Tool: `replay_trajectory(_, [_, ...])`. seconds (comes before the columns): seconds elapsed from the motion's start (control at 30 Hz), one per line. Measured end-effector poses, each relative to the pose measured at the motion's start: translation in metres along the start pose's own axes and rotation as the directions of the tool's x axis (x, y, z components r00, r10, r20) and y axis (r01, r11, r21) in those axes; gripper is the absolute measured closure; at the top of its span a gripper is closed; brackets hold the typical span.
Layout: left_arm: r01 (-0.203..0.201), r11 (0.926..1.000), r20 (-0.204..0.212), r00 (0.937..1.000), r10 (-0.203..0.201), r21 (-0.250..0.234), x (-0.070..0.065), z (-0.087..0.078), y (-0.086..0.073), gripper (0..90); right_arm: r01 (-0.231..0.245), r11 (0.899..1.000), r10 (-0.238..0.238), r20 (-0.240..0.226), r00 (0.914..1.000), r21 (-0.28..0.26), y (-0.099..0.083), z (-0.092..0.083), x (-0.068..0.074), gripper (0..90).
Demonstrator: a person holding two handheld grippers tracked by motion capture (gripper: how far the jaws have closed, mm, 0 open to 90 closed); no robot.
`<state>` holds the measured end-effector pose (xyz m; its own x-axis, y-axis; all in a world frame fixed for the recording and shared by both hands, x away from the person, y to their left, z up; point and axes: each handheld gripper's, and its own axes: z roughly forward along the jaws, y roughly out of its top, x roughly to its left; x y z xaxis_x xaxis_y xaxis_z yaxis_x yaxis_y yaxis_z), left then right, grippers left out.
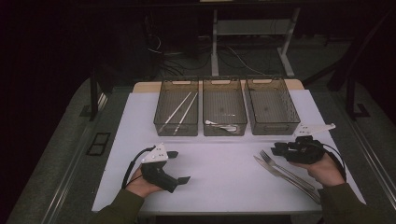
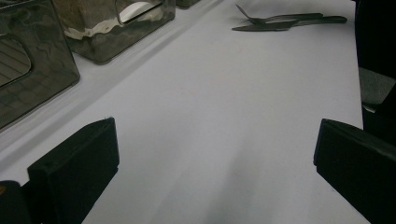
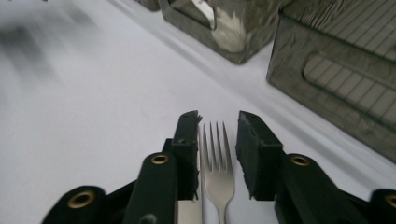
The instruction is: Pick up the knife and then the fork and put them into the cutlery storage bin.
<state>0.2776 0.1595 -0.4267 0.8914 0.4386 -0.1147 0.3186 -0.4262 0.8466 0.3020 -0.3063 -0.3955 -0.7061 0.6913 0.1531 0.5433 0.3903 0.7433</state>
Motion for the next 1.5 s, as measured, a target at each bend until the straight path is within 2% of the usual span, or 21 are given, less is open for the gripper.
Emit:
replay_trajectory(0.4, [0.0, 1.0, 0.0, 1.0, 0.0, -0.002, 0.0, 0.0, 0.0, 0.0, 0.019, 0.991, -0.023, 0.031, 0.9993, 0.129, -0.02, 0.002, -0.001, 77.2])
replay_trajectory(0.73, [0.001, 1.0, -0.001, 1.0, -0.001, 0.001, -0.001, 0.0, 0.0, 0.0, 0.034, 0.979, -0.04, 0.023, 0.9989, 0.203, -0.036, 0.009, -0.003, 78.9])
replay_trajectory(1.23, [-0.002, 1.0, 0.0, 1.0, 0.002, 0.0, -0.001, 0.0, 0.0, 0.0, 0.058, 0.976, -0.065, 0.026, 0.9975, 0.211, -0.046, 0.018, -0.004, 83.7])
replay_trajectory(1.4, [-0.005, 1.0, 0.0, 1.0, 0.005, 0.007, -0.001, 0.001, 0.0, 0.0, 0.1, 0.974, -0.113, 0.054, 0.9922, 0.204, -0.048, 0.019, 0.001, 84.8])
replay_trajectory(1.5, [-0.008, 1.0, 0.0, 1.0, 0.008, 0.004, -0.001, 0.001, 0.0, 0.0, 0.104, 0.973, -0.116, 0.047, 0.9922, 0.206, -0.047, 0.019, 0.0, 85.3])
